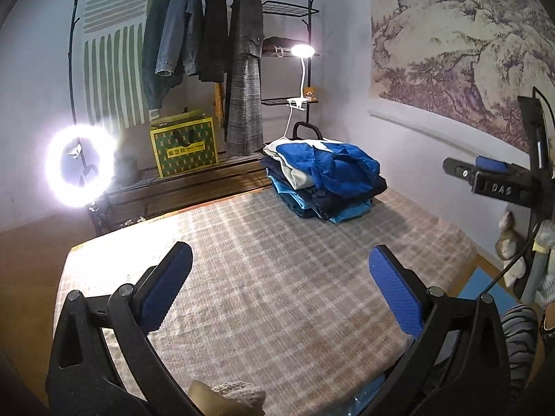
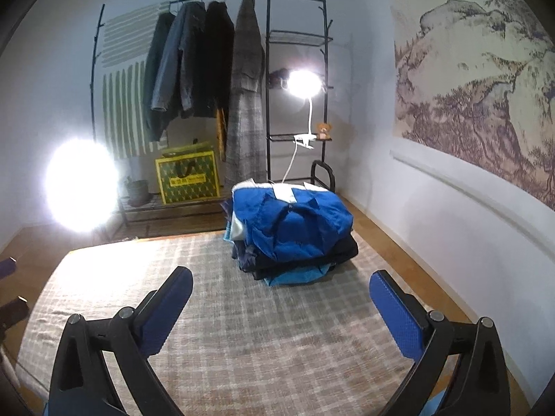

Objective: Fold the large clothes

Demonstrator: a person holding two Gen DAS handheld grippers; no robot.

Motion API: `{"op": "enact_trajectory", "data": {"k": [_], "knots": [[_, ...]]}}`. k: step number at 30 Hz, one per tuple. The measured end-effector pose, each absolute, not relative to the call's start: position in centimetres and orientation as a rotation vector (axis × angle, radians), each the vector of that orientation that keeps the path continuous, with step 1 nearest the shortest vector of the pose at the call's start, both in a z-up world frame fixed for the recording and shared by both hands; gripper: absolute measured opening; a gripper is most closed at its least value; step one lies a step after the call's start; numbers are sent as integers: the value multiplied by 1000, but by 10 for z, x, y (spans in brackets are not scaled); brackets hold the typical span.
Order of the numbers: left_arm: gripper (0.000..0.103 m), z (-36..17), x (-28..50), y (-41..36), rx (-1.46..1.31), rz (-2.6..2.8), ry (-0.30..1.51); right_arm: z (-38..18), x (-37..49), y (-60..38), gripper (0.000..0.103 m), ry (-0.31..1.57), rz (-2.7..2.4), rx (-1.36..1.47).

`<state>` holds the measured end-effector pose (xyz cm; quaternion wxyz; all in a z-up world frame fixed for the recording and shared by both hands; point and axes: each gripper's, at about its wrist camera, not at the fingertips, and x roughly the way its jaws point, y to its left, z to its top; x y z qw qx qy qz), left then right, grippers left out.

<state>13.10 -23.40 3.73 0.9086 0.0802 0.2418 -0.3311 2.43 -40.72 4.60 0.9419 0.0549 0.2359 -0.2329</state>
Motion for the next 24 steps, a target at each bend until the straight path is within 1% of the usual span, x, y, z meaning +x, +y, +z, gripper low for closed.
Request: {"op": "enact_trajectory", "data": {"k": [12, 17, 24], "knots": [[103, 3, 171, -237, 150, -620, 574, 2, 62, -411, 103, 491, -508, 117], [103, -10, 184, -236, 139, -606, 627, -7, 73, -415, 103, 506, -496, 132], [103, -16, 191, -232, 130, -590, 647, -10, 78, -413, 103, 510, -480, 132]]}}
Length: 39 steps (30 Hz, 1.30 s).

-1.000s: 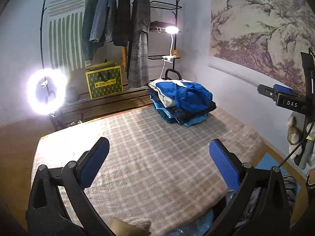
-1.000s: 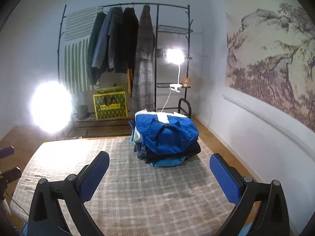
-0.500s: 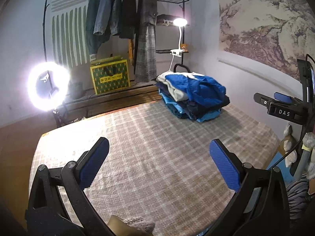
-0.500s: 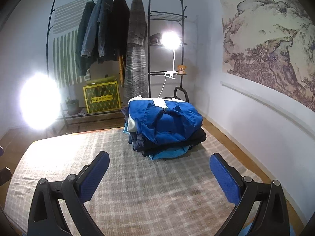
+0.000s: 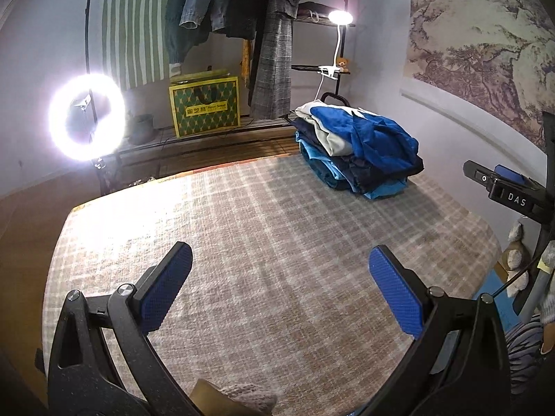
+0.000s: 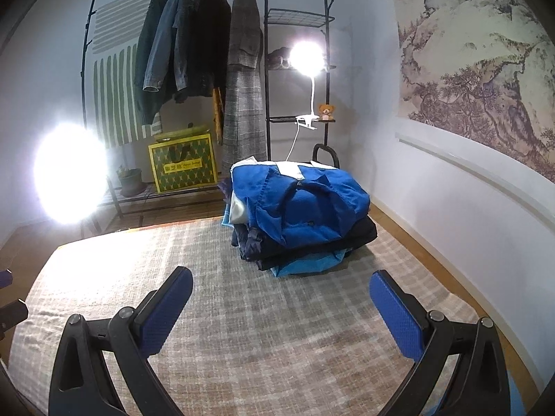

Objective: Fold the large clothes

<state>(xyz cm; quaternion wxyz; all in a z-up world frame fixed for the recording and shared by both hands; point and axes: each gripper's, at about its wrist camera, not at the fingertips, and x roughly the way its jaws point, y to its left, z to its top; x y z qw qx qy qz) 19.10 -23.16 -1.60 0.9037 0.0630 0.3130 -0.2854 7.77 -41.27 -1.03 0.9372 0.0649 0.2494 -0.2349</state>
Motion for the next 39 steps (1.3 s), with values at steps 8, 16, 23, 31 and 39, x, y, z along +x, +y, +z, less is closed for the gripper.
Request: {"op": "enact_trajectory", "data": {"k": [8, 16, 23, 31, 39], "knots": [[103, -12, 192, -228, 118, -597, 640, -12, 82, -409, 103, 519, -474, 128], [103, -7, 189, -228, 108, -603, 632, -13, 83, -407, 103, 516, -473, 114], [103, -7, 188, -231, 108, -610, 636, -12, 82, -407, 103, 513, -473, 112], [103, -8, 188, -231, 96, -609, 651, -14, 84, -408, 103, 523, -456, 106], [103, -11, 189, -230, 89, -596, 660, -17, 85, -405, 103, 530, -452, 99]]}}
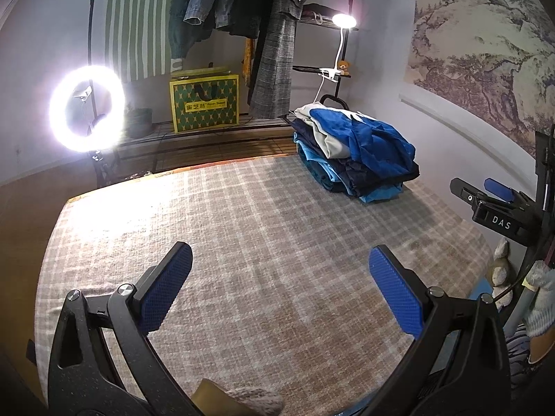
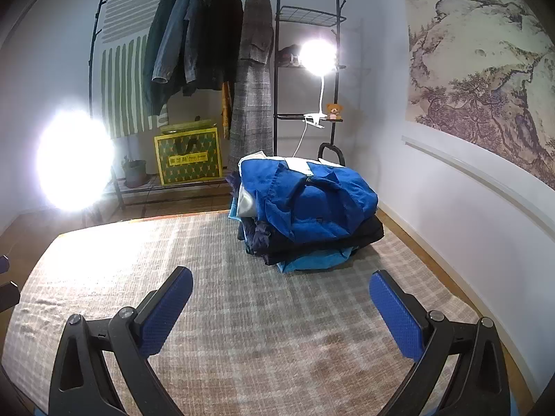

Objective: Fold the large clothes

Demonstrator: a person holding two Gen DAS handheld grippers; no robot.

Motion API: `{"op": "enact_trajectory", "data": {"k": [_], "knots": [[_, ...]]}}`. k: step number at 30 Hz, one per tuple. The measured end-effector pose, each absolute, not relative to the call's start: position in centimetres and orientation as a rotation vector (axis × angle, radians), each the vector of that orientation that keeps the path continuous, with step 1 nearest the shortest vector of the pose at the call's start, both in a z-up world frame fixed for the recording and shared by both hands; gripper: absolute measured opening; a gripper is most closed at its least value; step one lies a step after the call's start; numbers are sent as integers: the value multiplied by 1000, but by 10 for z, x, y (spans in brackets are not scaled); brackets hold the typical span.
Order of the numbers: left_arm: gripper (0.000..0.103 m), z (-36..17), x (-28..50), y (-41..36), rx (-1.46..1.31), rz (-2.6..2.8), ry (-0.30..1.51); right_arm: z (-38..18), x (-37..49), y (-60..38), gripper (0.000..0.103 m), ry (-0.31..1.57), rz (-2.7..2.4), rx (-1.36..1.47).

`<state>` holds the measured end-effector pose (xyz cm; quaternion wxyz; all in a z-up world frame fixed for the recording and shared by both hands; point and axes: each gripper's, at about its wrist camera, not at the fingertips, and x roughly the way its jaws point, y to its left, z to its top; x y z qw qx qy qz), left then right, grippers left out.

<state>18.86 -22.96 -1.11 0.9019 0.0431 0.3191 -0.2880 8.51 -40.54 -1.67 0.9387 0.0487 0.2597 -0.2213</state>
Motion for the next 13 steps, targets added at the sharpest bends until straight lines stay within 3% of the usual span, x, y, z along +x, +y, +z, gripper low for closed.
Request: {"op": "enact_trajectory", "data": {"k": [13], "knots": [[103, -10, 190, -224, 94, -543, 625, -21, 87, -405, 103, 545, -437, 83]]}}
